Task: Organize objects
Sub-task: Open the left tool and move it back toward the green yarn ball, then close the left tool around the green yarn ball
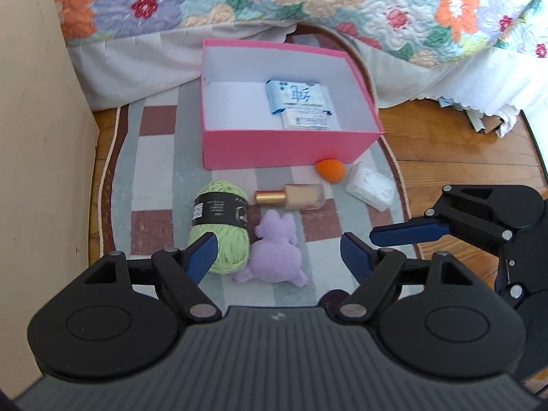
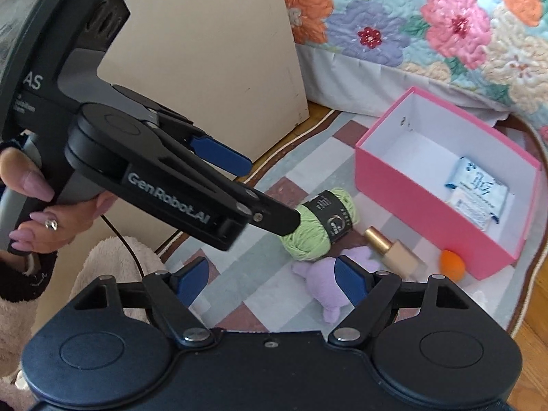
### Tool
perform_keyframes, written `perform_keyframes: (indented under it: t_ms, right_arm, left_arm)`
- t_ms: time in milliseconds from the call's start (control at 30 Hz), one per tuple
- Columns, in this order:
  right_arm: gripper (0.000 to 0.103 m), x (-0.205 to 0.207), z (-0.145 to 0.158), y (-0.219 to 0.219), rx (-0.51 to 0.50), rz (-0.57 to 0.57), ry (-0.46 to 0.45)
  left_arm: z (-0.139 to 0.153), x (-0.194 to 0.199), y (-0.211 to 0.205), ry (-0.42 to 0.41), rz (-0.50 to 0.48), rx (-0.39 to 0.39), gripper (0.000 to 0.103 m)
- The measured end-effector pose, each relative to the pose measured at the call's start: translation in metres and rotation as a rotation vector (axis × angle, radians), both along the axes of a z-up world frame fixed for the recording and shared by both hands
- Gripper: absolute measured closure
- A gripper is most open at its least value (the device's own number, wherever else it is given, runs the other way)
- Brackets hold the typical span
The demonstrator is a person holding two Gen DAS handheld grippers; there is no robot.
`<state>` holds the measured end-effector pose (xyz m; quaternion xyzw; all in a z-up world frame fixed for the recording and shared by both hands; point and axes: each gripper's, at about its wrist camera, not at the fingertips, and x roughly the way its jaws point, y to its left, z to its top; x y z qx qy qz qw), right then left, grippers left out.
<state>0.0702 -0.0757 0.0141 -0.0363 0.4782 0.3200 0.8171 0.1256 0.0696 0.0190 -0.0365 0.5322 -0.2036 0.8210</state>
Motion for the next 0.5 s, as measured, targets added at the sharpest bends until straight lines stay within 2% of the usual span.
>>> perform_keyframes:
  t_ms: [100,167,300,367,500]
  right_arm:
    - [0.019,0.006,-0.011,0.006,0.005,-0.01,-0.041]
    - [0.019,0.01,-0.018,0.01,0.019,-0.007,-0.061]
    - [0.019,0.019,-0.039,0.02,-0.012,-0.011,-0.096]
    - [0.019,0.022,-0.052,0.022,-0.032,-0.048,-0.147]
    - [0.019,0.036,-0.08,0.022,-0.044,-0.119,-0.166]
  left_arm:
    - [-0.016,0.013,0.004,0.022,0.011,0.009,0.017]
    - [-0.029,0.024,0.008,0.032,0.029,0.034,0.017]
    - [-0.062,0.042,0.018,0.092,0.048,0.018,0.015]
    - [-0.079,0.049,0.02,0.12,0.039,0.002,0.015]
    - [-0.108,0.061,0.026,0.165,0.066,0.004,0.015]
